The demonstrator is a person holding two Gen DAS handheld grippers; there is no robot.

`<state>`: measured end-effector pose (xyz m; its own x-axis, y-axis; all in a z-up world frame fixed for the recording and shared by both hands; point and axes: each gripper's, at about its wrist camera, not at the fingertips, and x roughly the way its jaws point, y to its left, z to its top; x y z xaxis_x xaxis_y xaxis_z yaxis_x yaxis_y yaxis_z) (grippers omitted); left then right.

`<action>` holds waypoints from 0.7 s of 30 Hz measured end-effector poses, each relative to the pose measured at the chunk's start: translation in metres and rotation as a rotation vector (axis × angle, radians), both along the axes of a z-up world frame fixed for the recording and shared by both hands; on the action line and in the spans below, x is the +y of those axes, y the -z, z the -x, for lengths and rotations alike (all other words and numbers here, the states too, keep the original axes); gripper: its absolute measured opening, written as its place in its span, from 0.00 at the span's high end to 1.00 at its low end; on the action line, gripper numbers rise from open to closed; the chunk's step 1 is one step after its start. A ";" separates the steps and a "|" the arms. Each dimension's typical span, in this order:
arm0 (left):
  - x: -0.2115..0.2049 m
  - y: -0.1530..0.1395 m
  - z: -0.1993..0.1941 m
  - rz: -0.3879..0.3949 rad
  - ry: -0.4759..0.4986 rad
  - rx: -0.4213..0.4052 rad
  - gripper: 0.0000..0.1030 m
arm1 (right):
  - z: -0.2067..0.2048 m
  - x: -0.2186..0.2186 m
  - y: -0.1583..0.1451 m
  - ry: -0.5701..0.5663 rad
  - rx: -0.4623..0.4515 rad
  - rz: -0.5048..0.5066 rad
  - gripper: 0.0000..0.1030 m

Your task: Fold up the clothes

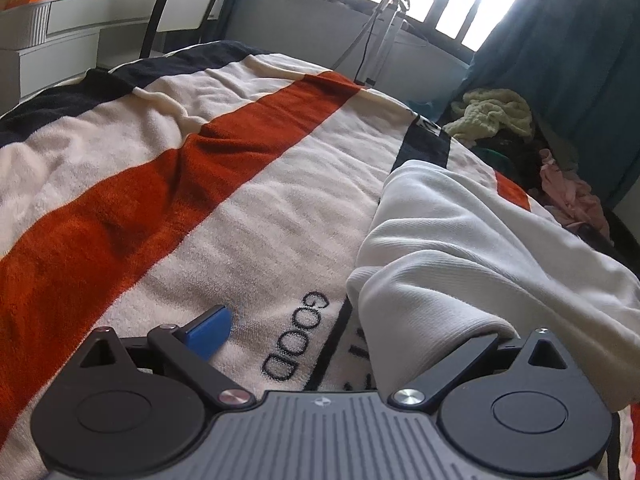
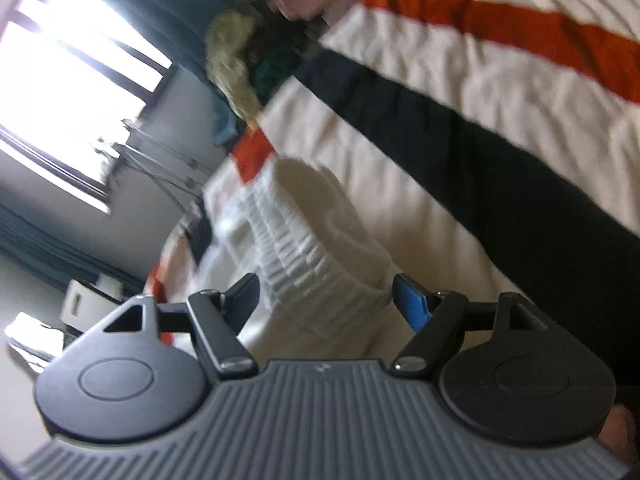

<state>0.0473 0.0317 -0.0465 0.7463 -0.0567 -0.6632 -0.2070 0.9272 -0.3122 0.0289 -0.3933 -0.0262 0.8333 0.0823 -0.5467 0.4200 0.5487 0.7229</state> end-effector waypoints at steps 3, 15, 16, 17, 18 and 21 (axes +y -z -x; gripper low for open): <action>-0.003 0.000 0.000 -0.012 -0.001 0.003 0.02 | -0.003 -0.010 -0.005 -0.025 -0.061 -0.050 0.23; -0.009 0.001 0.004 -0.054 -0.005 0.004 0.02 | -0.072 -0.046 -0.010 -0.164 -0.046 -0.041 0.57; -0.009 0.001 0.004 -0.054 -0.007 0.004 0.02 | -0.082 -0.043 -0.009 -0.210 -0.029 -0.029 0.60; -0.009 0.002 0.004 -0.053 -0.009 0.003 0.02 | -0.091 -0.039 -0.007 -0.255 -0.011 -0.016 0.61; -0.008 0.002 0.004 -0.050 -0.011 0.003 0.02 | -0.101 -0.036 -0.006 -0.286 0.007 0.009 0.66; -0.006 0.002 0.003 -0.036 -0.017 0.010 0.02 | -0.121 -0.035 -0.005 -0.291 -0.033 0.068 0.84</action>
<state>0.0445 0.0256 -0.0481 0.7400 -0.0198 -0.6723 -0.2260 0.9341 -0.2762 0.1501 -0.4284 -0.0209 0.7975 0.2847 -0.5320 0.2146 0.6902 0.6911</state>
